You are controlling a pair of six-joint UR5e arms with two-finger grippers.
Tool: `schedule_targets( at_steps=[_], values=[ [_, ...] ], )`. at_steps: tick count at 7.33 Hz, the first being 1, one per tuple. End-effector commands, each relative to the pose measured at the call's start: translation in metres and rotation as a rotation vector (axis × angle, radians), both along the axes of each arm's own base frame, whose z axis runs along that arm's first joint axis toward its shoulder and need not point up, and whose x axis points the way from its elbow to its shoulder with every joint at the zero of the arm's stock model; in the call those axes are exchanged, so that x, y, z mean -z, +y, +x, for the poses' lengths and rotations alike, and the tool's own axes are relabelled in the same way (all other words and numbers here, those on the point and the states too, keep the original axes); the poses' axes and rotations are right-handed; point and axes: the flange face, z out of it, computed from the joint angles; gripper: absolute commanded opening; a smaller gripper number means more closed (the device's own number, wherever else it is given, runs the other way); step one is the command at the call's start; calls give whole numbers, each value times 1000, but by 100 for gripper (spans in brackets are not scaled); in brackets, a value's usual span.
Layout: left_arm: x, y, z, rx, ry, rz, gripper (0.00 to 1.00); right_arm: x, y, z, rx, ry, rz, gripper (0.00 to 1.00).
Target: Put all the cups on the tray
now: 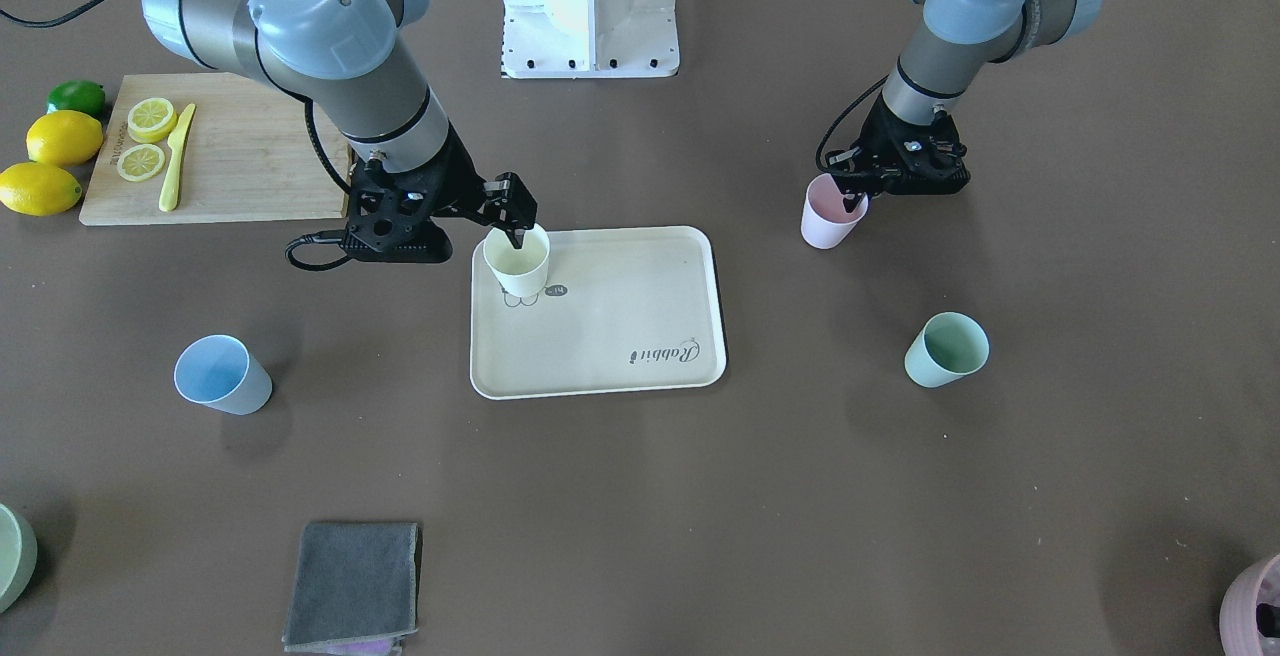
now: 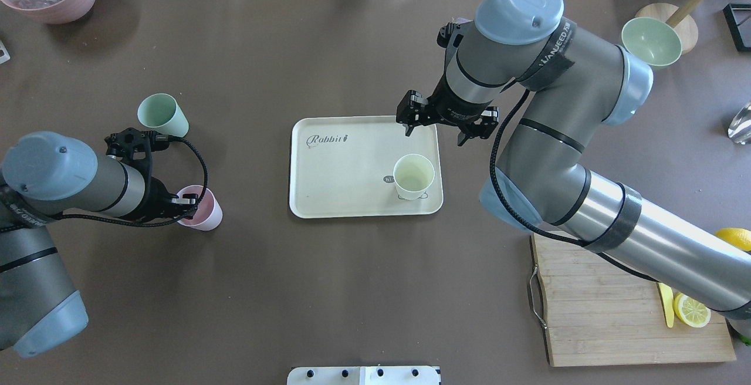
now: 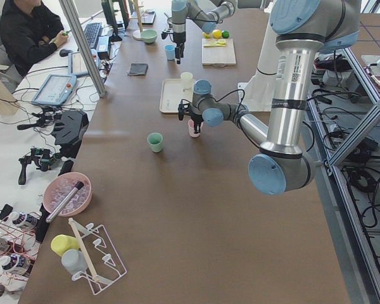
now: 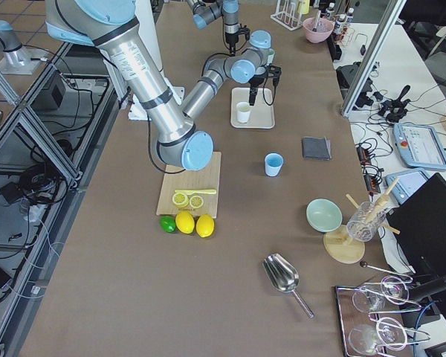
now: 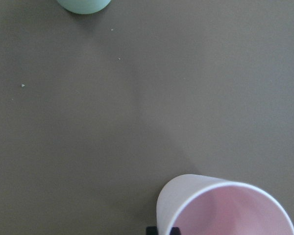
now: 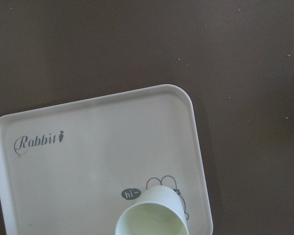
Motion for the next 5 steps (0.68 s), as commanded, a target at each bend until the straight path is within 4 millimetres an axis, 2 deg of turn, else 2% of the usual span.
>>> schedule_targets(
  at_steps=[1,2,3,4,5],
  values=[
    [20,-1,-12,9,33,18,0,0,-5,22,-3,-3,-12,100],
    [32,-6,-17,23,50,29,0,-1,-7,35,-17,5,-19,100],
    [53,-17,-14,37,66,38,0,-4,-10,41,-27,11,-20,100],
    [99,-31,5,41,49,20,0,-12,-14,44,-42,30,-31,100],
    [154,-43,25,46,20,-6,0,-24,-24,61,-62,40,-50,100]
  ],
)
